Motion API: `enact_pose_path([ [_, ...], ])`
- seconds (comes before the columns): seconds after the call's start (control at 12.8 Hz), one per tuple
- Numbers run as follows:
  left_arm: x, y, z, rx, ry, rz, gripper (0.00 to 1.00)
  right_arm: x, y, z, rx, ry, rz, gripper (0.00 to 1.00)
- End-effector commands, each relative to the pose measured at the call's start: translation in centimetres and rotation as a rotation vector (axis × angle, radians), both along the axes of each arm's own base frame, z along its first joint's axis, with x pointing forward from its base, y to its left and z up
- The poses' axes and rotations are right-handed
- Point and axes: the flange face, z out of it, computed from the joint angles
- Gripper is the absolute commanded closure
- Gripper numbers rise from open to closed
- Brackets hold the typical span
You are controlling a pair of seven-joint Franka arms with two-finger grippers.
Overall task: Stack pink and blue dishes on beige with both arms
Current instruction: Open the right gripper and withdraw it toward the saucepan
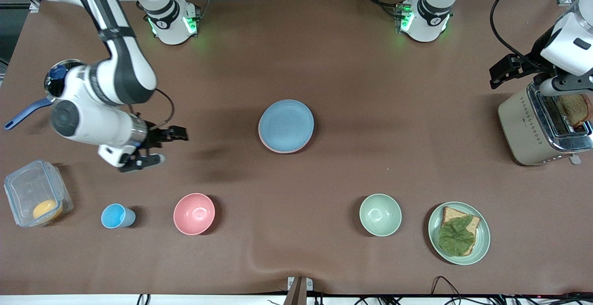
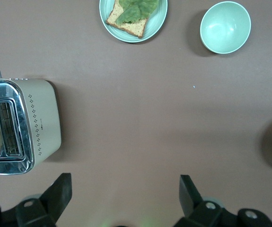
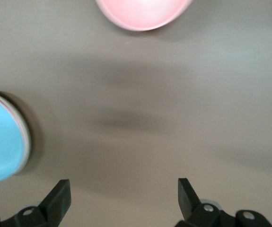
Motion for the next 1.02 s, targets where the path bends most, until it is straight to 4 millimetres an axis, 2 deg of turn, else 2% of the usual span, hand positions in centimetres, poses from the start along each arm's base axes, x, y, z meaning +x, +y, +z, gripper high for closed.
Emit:
enact_pose_path([
  [0.0, -0.8, 0.3, 0.9, -0.047, 0.011, 0.017, 0.00, -0.3, -3.6, 8.3, -0.104, -0.058, 0.015, 0.00],
  [0.16, -0.7, 0.5, 0.9, -0.059, 0.012, 0.039, 0.00, -0.4, -6.7, 13.8, -0.151, -0.045, 0.000, 0.00],
  [0.31, -1.0, 0.6, 1.2, -0.058, 0.009, 0.044, 0.00, -1.9, -10.6, 18.2, -0.151, -0.081, -0.024, 0.00],
  [0.39, -1.0, 0.6, 1.2, -0.058, 0.010, 0.051, 0.00, -2.8, -12.1, 19.7, -0.149, -0.093, -0.017, 0.00],
  [0.47, -1.1, 0.6, 1.2, -0.057, 0.011, 0.056, 0.00, -3.6, -13.4, 20.8, -0.148, -0.094, -0.022, 0.00],
  [0.62, -1.1, 0.5, 1.2, -0.055, 0.011, 0.058, 0.00, -4.9, -13.9, 22.2, -0.138, -0.080, -0.061, 0.00],
  [0.94, -1.2, -0.1, 1.7, -0.055, 0.006, 0.083, 0.00, -5.3, -12.9, 23.0, -0.148, -0.088, -0.152, 0.00],
])
